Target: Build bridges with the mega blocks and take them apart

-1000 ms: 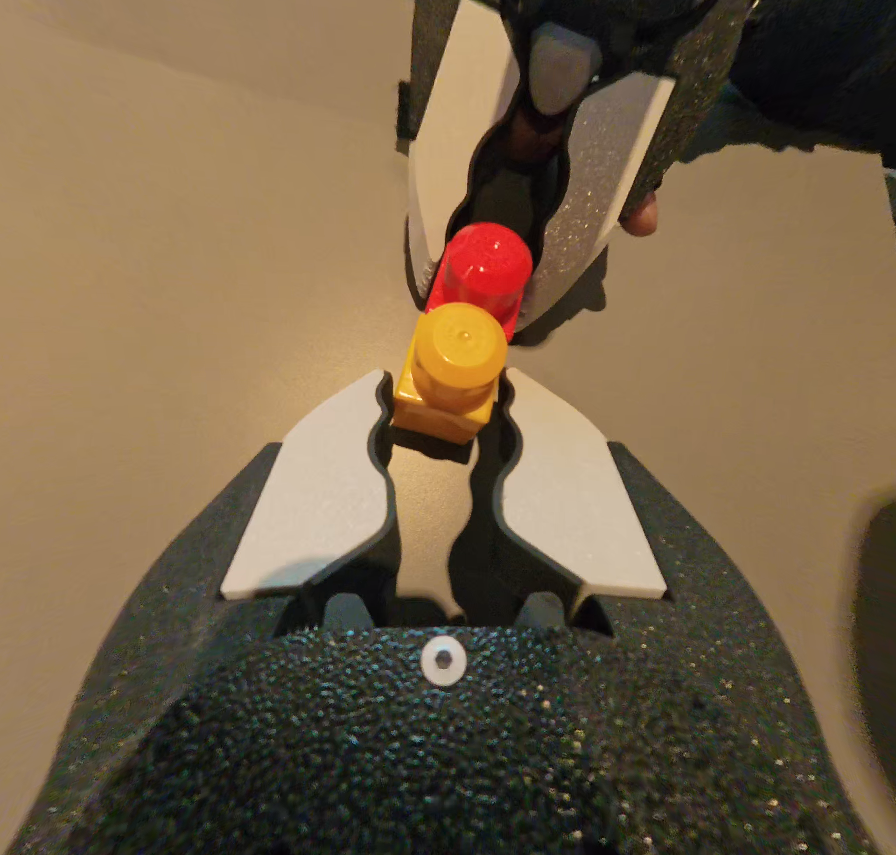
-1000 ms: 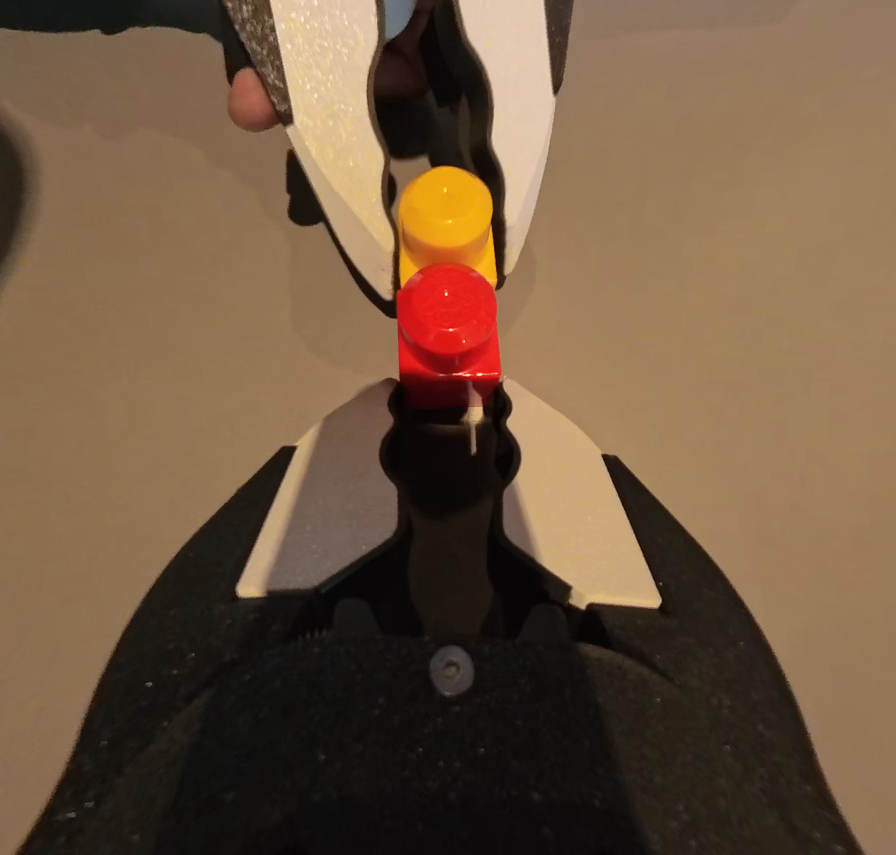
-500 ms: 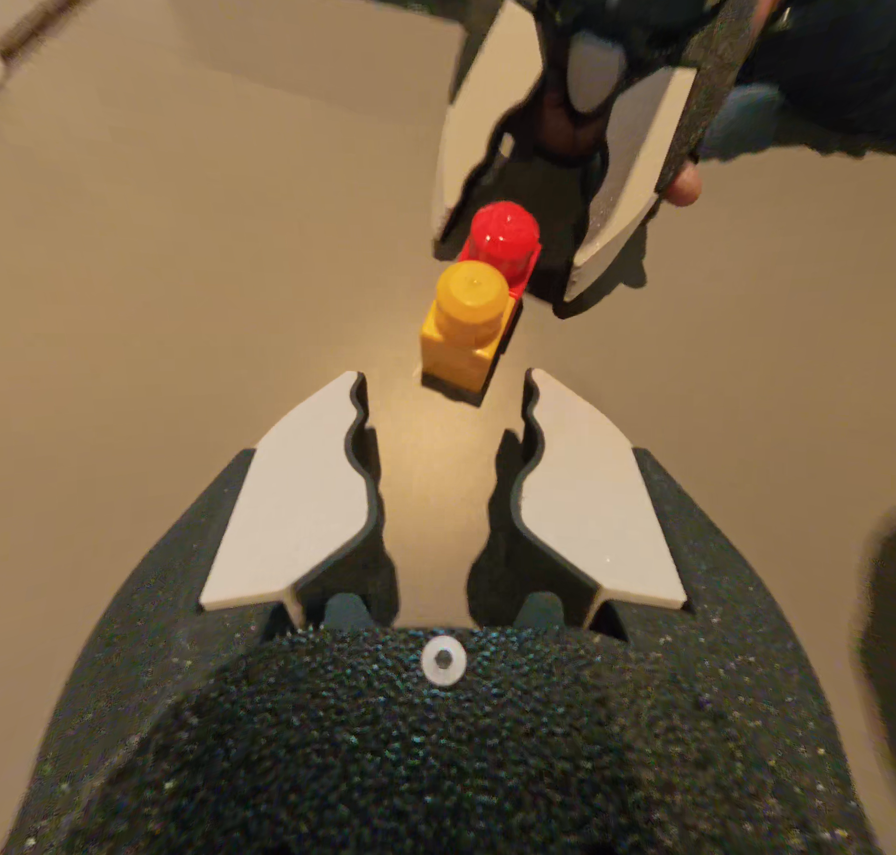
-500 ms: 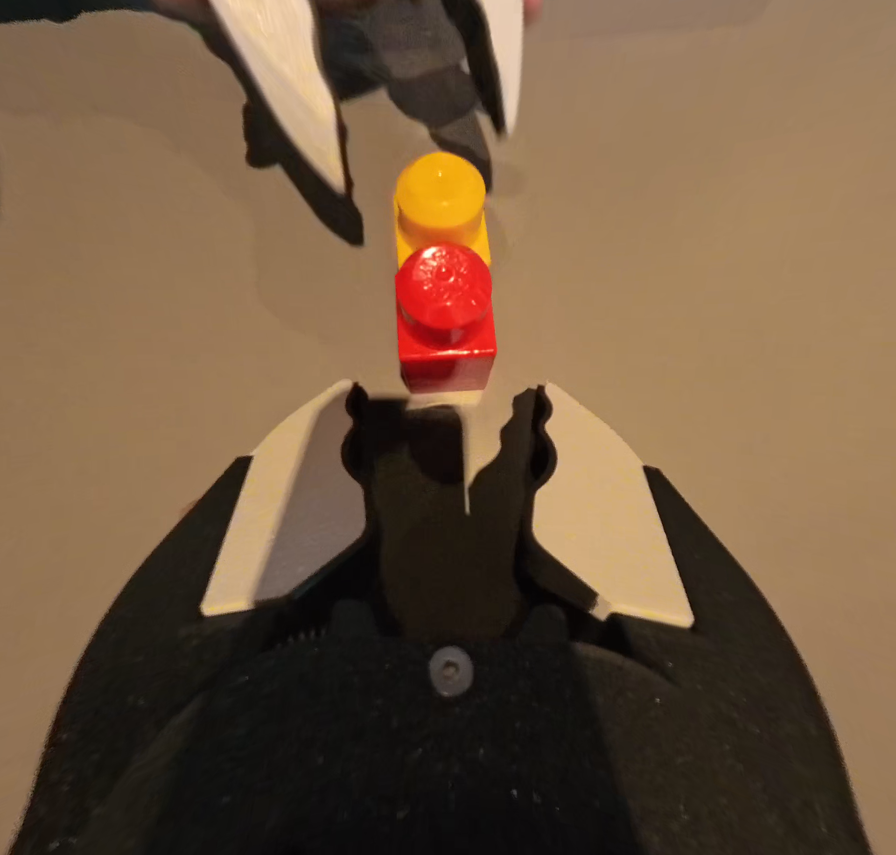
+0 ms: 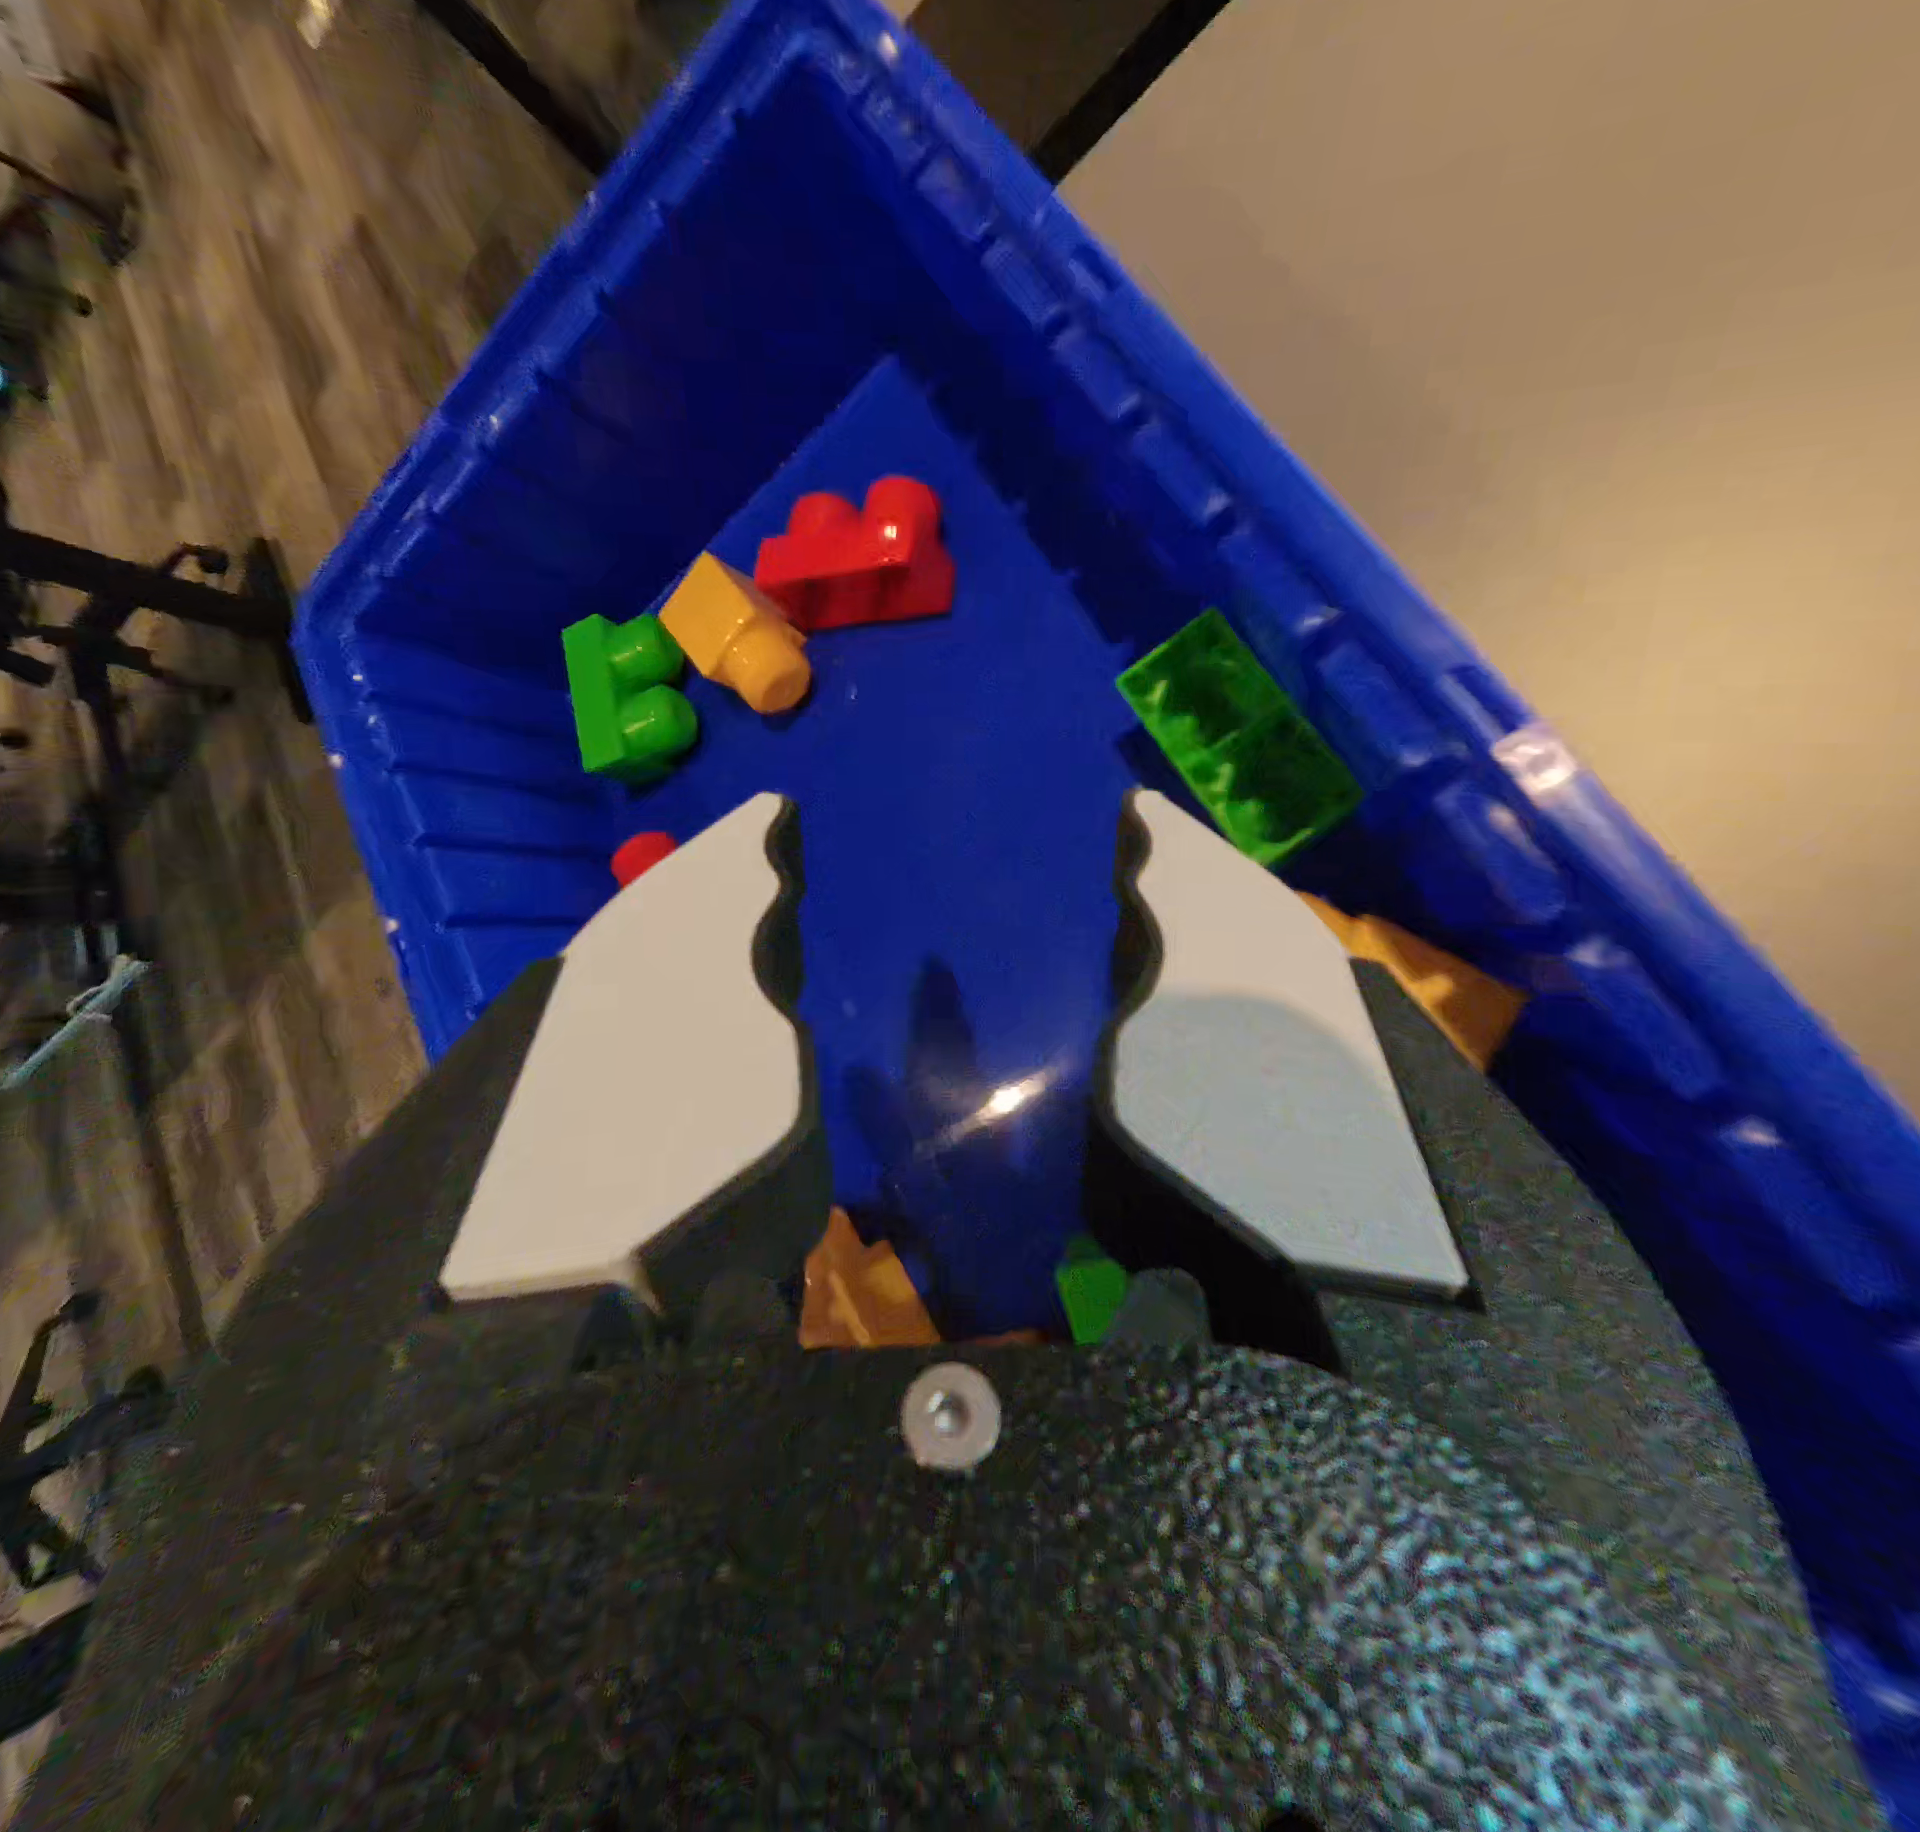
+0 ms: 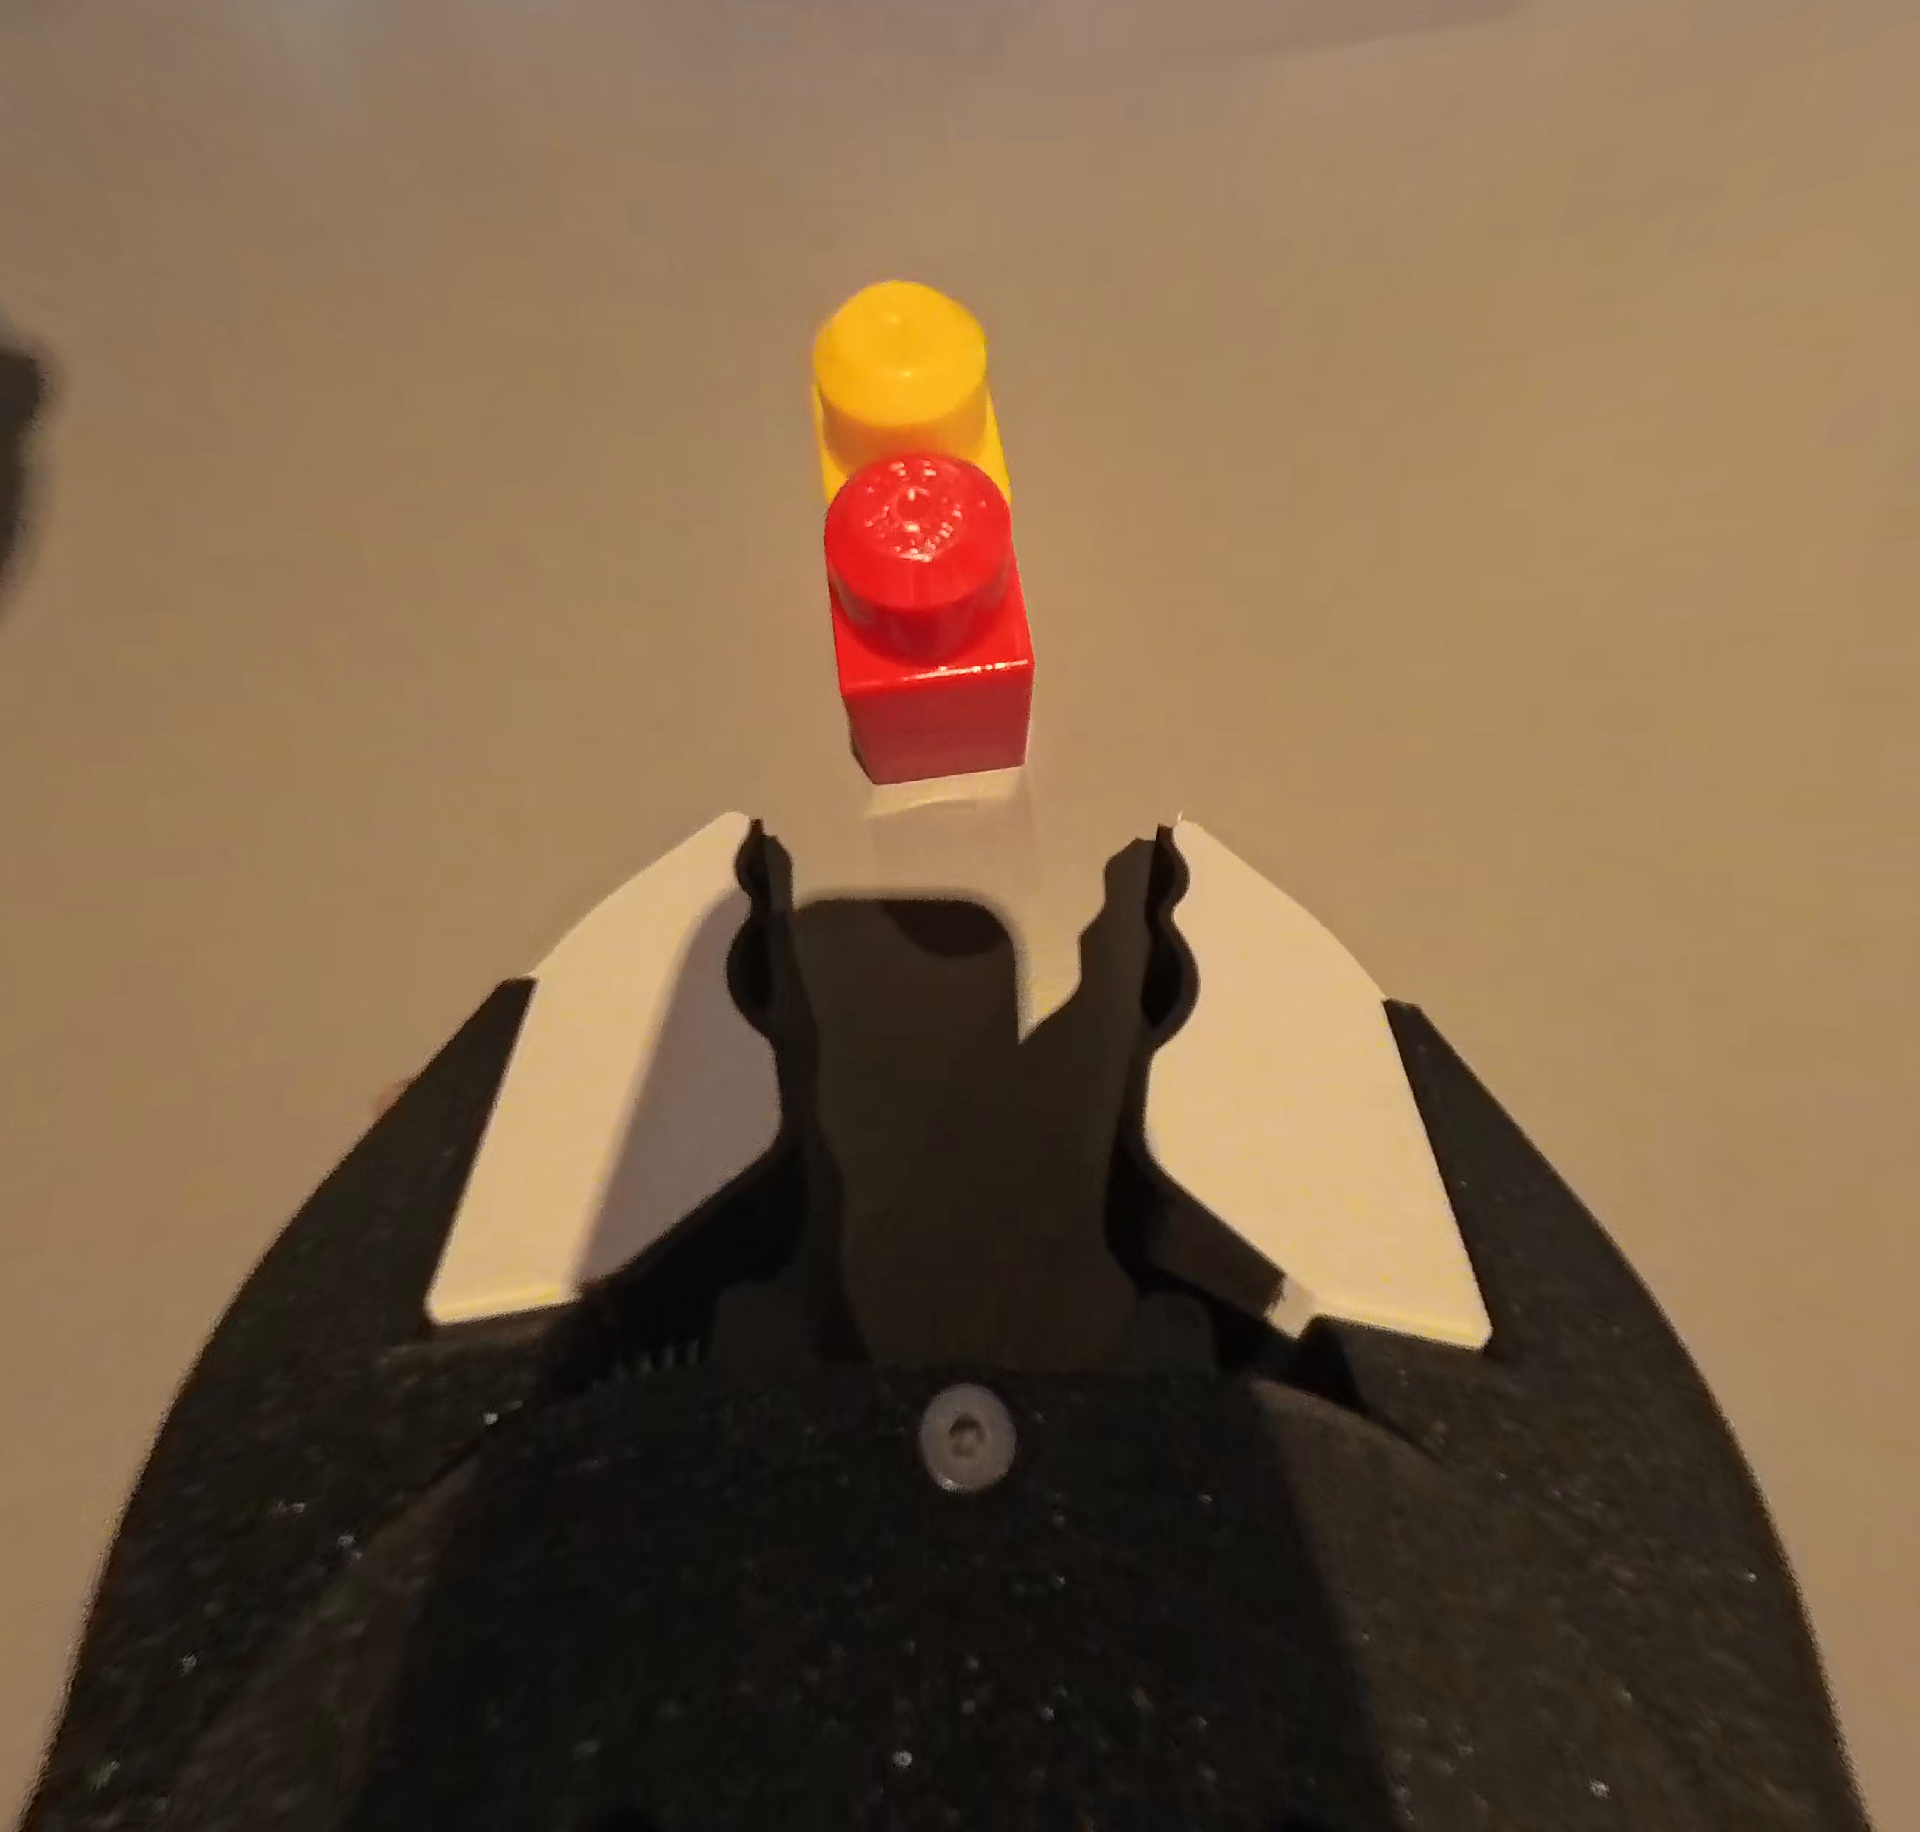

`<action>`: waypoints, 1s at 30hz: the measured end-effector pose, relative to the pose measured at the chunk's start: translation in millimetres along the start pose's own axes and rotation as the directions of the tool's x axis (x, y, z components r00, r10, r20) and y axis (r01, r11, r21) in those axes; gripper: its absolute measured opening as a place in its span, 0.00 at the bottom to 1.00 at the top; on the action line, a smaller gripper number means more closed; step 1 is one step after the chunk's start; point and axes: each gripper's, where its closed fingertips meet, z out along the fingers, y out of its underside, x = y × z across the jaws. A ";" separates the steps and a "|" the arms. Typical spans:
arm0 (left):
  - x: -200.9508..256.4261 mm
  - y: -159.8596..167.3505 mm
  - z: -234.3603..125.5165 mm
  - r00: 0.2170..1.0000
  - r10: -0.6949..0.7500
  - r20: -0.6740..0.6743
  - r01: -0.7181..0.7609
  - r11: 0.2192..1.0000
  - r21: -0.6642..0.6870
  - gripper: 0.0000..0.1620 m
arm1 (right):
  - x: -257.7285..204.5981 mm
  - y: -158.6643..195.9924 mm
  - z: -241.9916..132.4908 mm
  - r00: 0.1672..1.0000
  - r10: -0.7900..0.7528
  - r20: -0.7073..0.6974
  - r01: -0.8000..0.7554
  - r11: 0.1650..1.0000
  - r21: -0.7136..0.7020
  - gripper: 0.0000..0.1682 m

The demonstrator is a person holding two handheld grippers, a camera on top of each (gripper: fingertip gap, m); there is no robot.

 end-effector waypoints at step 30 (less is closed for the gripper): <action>-67.8 -56.7 113.1 0.752 0.599 0.275 -0.638 0.767 0.073 0.07 | -0.8 -12.5 -12.8 0.988 0.093 0.119 -0.108 0.986 0.124 0.36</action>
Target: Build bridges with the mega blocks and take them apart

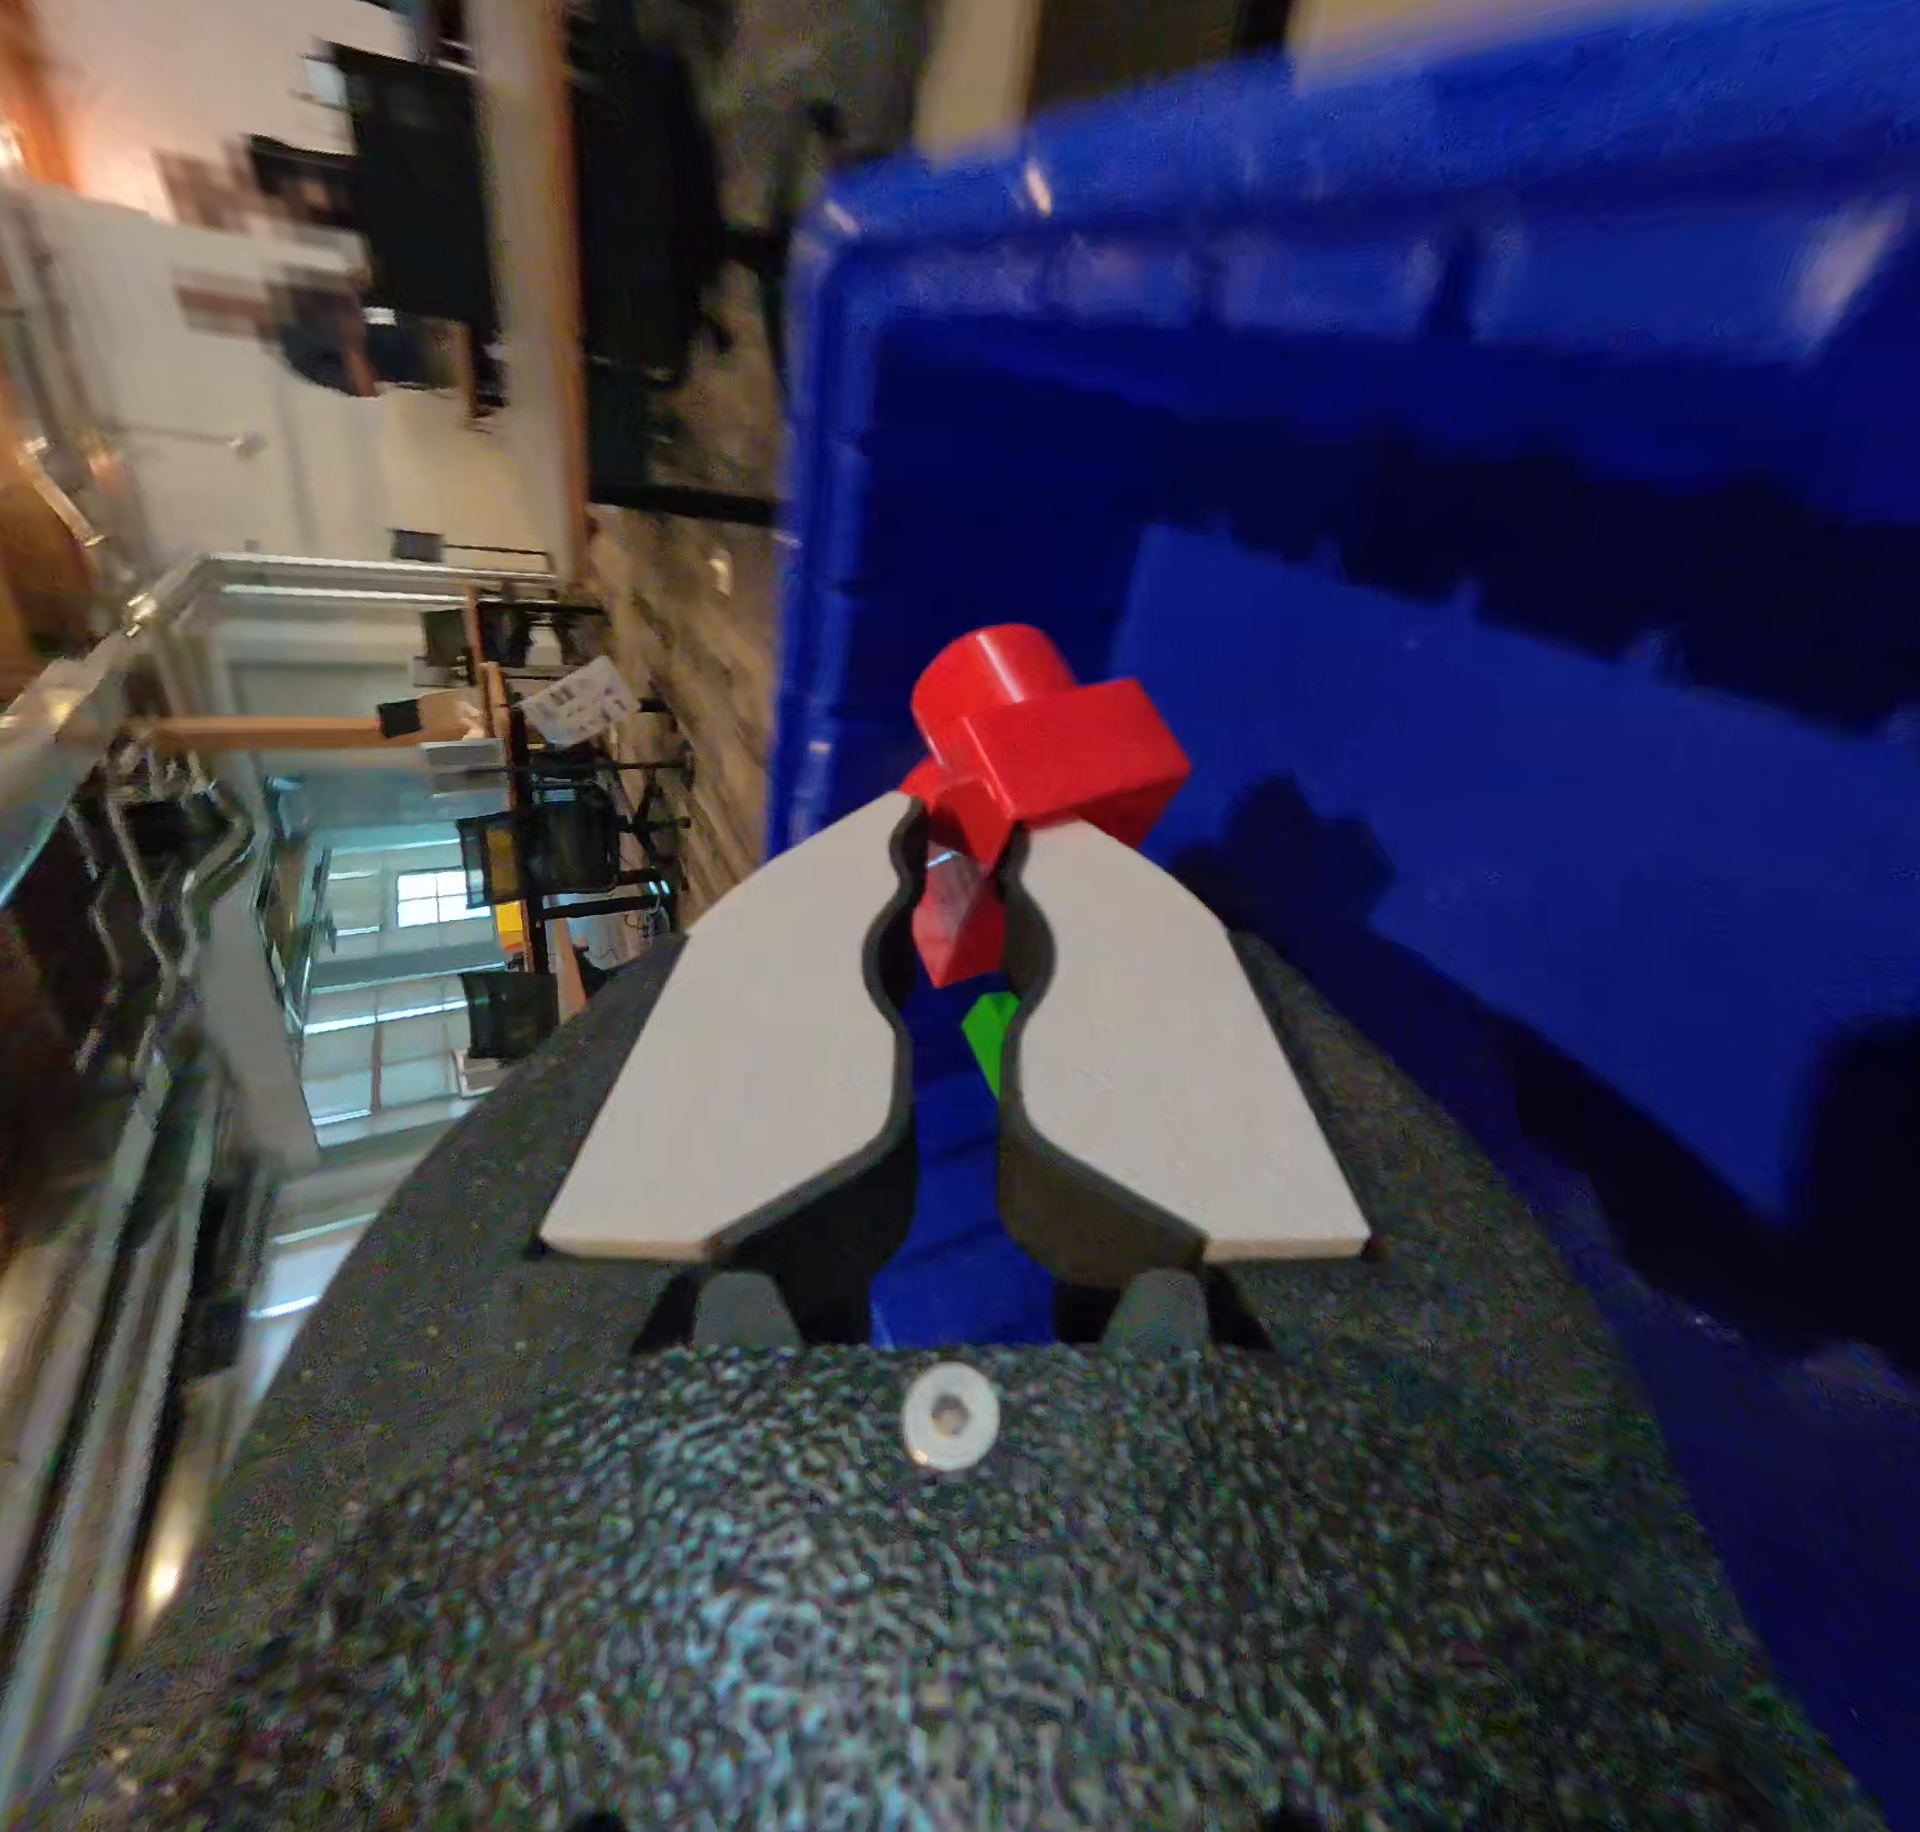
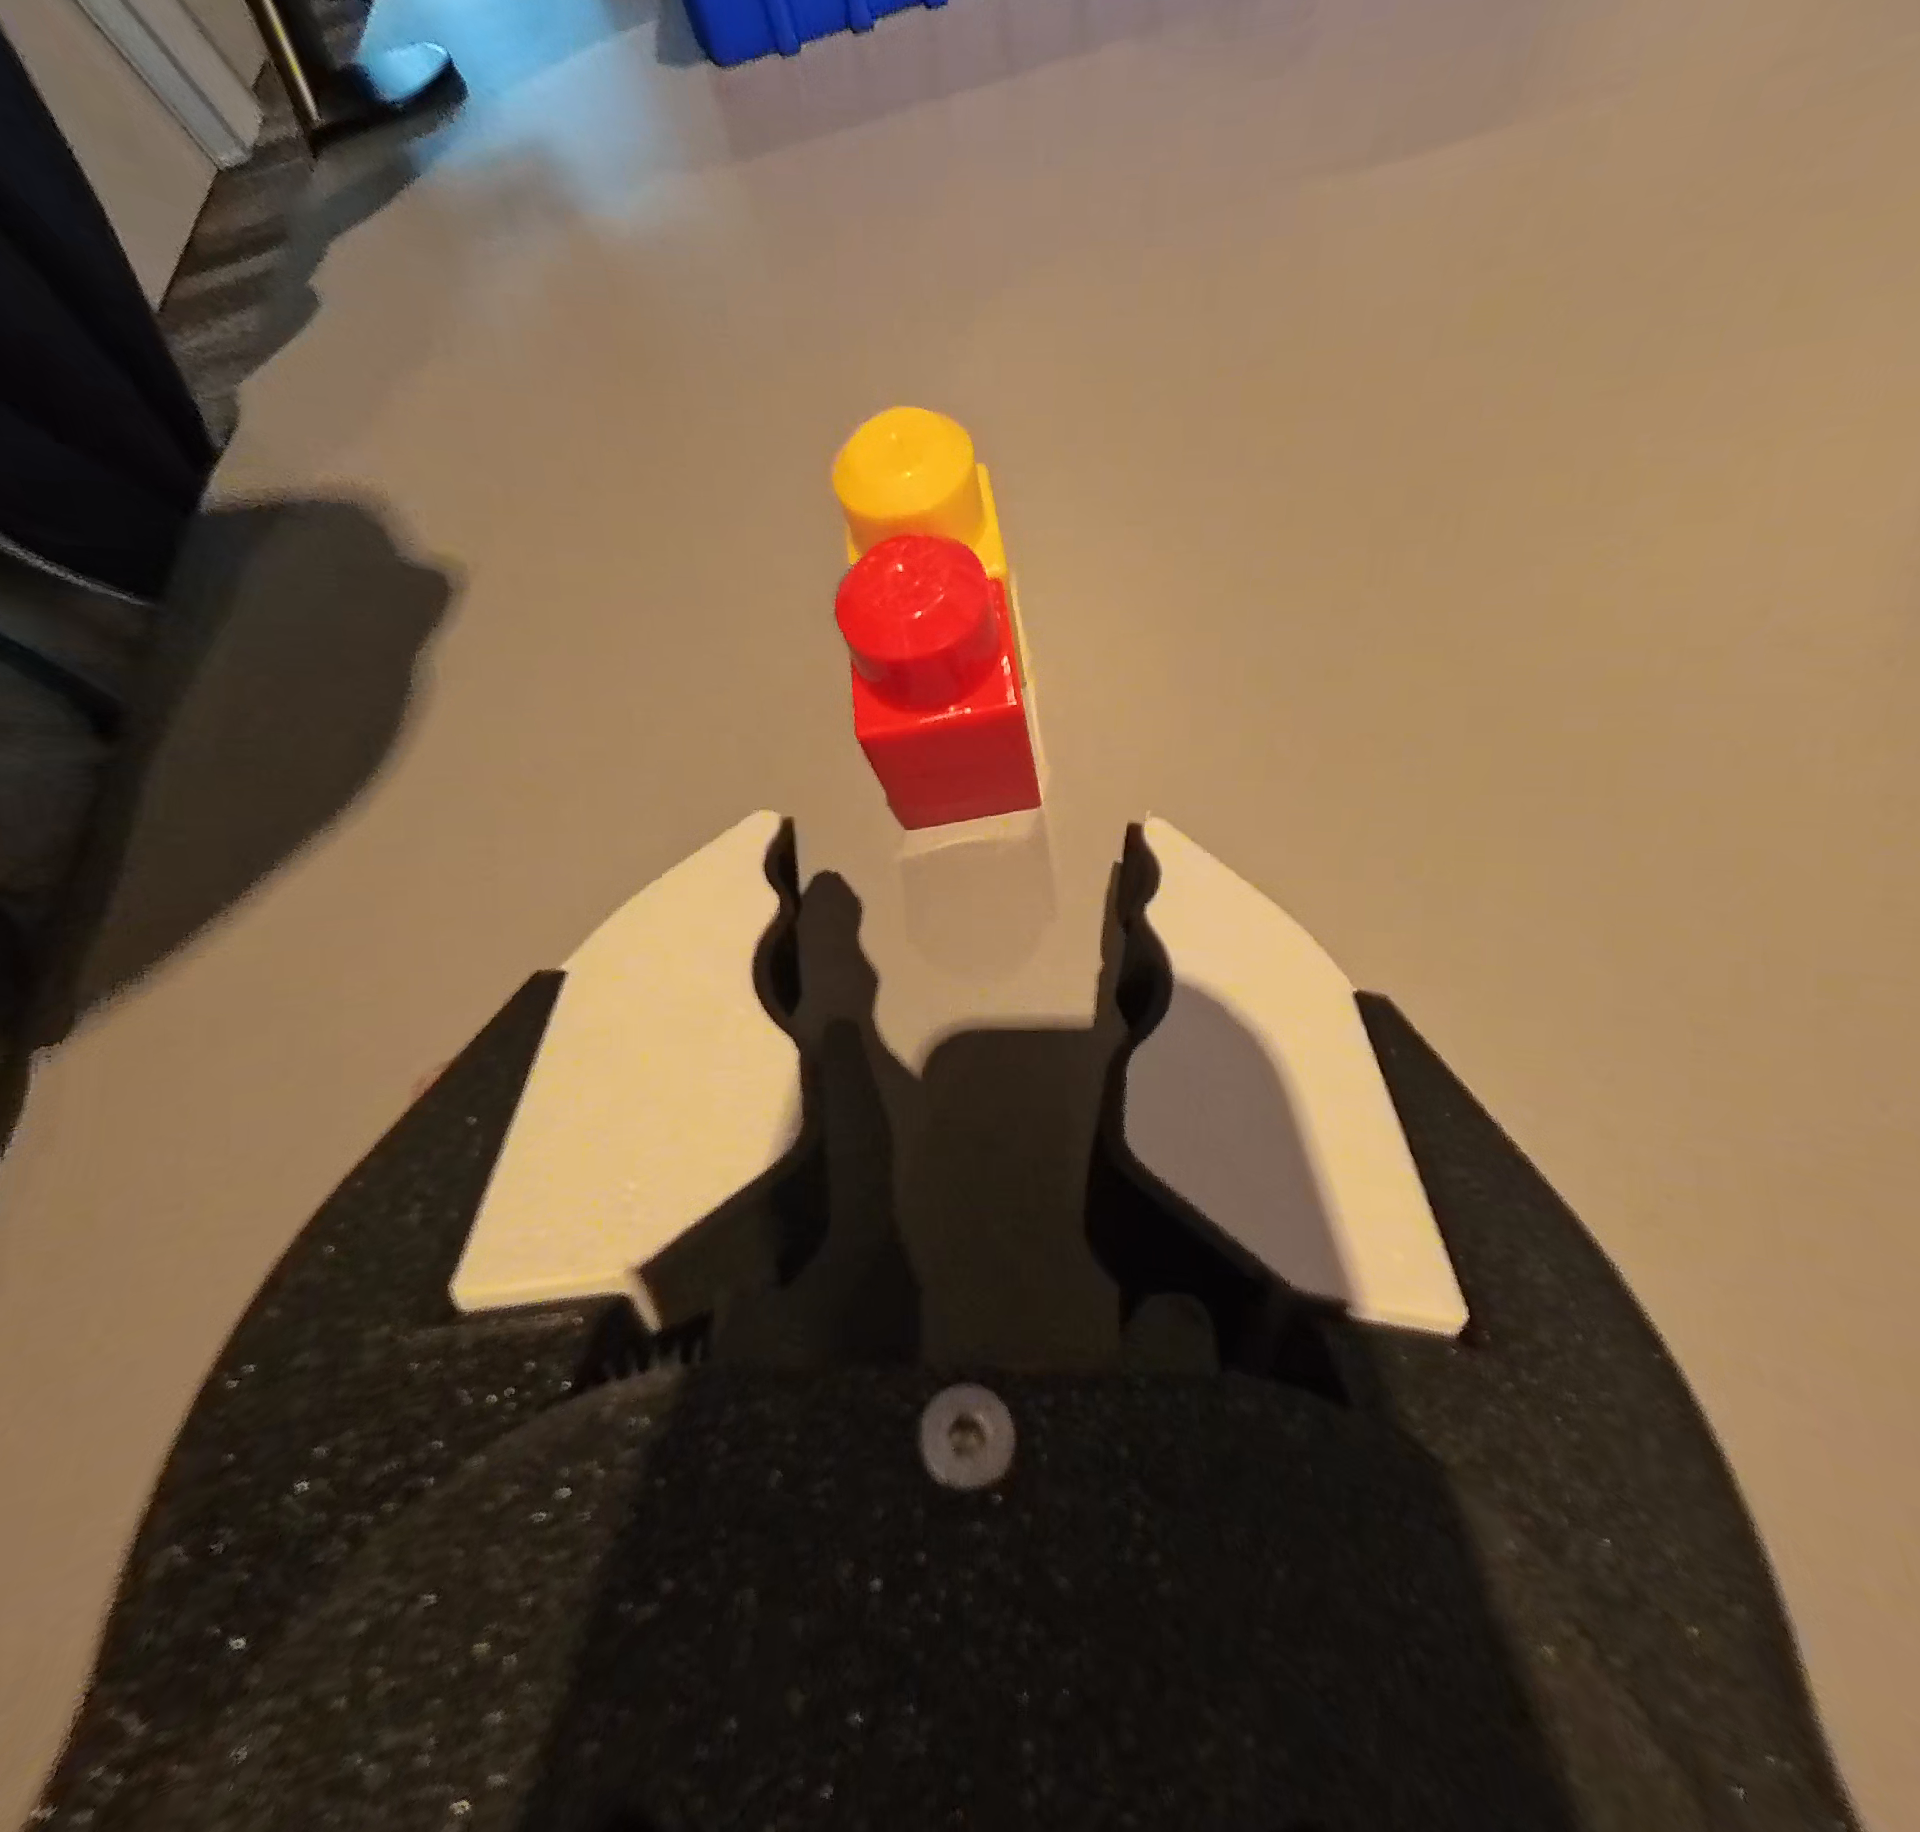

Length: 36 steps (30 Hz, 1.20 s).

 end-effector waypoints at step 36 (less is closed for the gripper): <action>175.3 -422.4 -239.4 0.328 0.051 -0.943 0.943 -0.079 0.323 0.13 | -58.2 -104.1 -24.8 0.925 0.112 0.362 -0.296 0.812 0.503 0.22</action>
